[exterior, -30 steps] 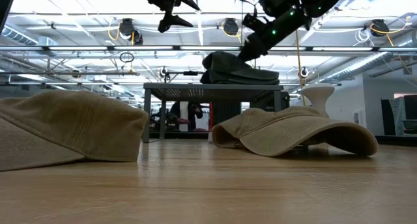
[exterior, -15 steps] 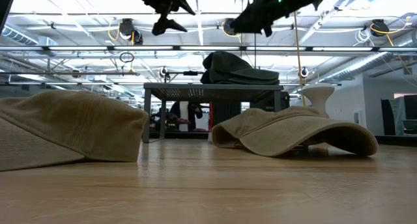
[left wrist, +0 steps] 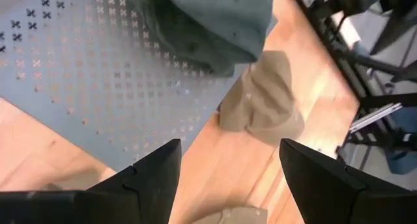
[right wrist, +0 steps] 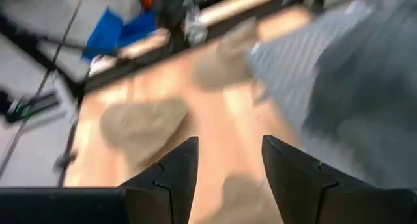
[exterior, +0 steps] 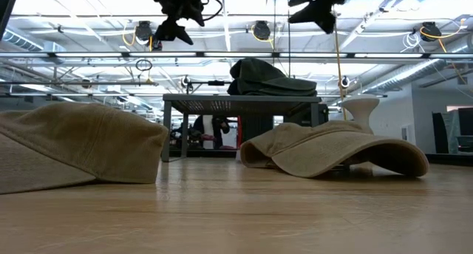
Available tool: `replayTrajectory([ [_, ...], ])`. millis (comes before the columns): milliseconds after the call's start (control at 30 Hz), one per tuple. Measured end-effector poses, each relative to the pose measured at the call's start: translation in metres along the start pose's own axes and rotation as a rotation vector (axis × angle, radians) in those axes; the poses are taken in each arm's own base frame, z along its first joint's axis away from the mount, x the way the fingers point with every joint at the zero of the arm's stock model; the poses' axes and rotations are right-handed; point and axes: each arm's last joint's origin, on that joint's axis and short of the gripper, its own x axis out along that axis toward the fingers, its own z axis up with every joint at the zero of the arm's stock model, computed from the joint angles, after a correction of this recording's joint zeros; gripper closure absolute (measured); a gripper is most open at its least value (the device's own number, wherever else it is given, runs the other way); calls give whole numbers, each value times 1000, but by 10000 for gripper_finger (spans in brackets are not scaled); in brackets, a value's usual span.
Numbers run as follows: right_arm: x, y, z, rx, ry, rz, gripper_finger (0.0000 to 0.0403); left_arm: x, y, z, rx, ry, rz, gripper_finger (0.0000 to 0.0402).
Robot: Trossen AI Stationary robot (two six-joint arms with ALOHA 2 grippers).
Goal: Pick & Place hat
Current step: Put the right brown cap on the shelf
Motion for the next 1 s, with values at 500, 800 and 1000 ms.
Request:
replayTrajectory([
  [500, 5, 76, -60, -274, 224, -149, 236, 9, -17, -6, 74, 26, -7, 135],
  [800, 22, 38, -95, 79, 325, -393, 236, 13, -24, -8, 96, 14, 77, 135],
  [1000, 38, 13, -132, 267, 314, -479, 236, 14, -26, -9, 100, 17, 75, 135],
])
